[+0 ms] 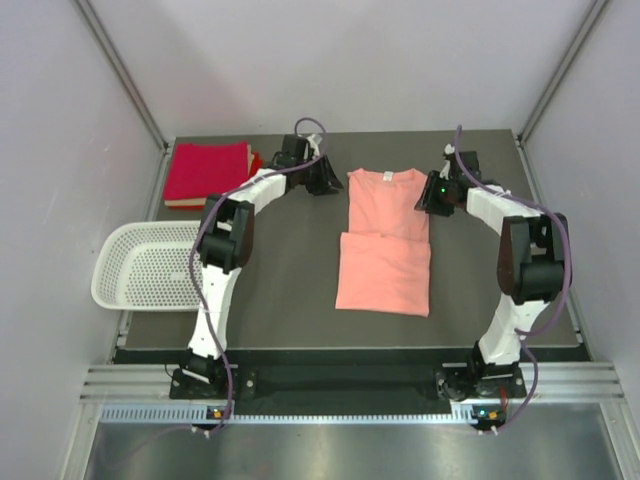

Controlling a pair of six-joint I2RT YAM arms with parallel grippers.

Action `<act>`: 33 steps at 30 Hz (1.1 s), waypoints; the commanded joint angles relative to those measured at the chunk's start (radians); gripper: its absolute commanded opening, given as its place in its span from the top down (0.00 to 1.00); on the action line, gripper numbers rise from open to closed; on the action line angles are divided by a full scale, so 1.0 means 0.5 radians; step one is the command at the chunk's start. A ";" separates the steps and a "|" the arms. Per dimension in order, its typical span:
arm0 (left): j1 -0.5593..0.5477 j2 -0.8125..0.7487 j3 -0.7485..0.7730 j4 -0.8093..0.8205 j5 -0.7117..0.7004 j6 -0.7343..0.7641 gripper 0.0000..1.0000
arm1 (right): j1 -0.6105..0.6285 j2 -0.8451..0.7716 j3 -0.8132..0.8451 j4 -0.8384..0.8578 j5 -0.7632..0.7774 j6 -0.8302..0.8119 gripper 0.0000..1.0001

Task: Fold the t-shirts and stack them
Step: Fold the tshirt

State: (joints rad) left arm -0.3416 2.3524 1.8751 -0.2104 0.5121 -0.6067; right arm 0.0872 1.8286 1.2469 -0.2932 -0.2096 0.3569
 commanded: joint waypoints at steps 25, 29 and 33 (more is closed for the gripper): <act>0.082 0.821 0.858 1.095 0.191 -0.679 0.71 | -0.092 0.070 0.059 0.304 -0.096 0.026 0.68; 0.091 0.815 0.858 1.242 0.221 -0.707 0.69 | -0.091 0.101 0.044 0.325 -0.105 0.026 0.69; 0.122 0.787 0.846 1.228 0.258 -0.686 0.61 | -0.095 0.144 0.059 0.289 -0.075 0.010 0.69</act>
State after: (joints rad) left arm -0.3073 2.7678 2.2589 0.3016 0.6178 -0.9470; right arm 0.0528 1.8805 1.2659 -0.1860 -0.2485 0.3691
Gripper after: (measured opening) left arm 0.376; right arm 0.310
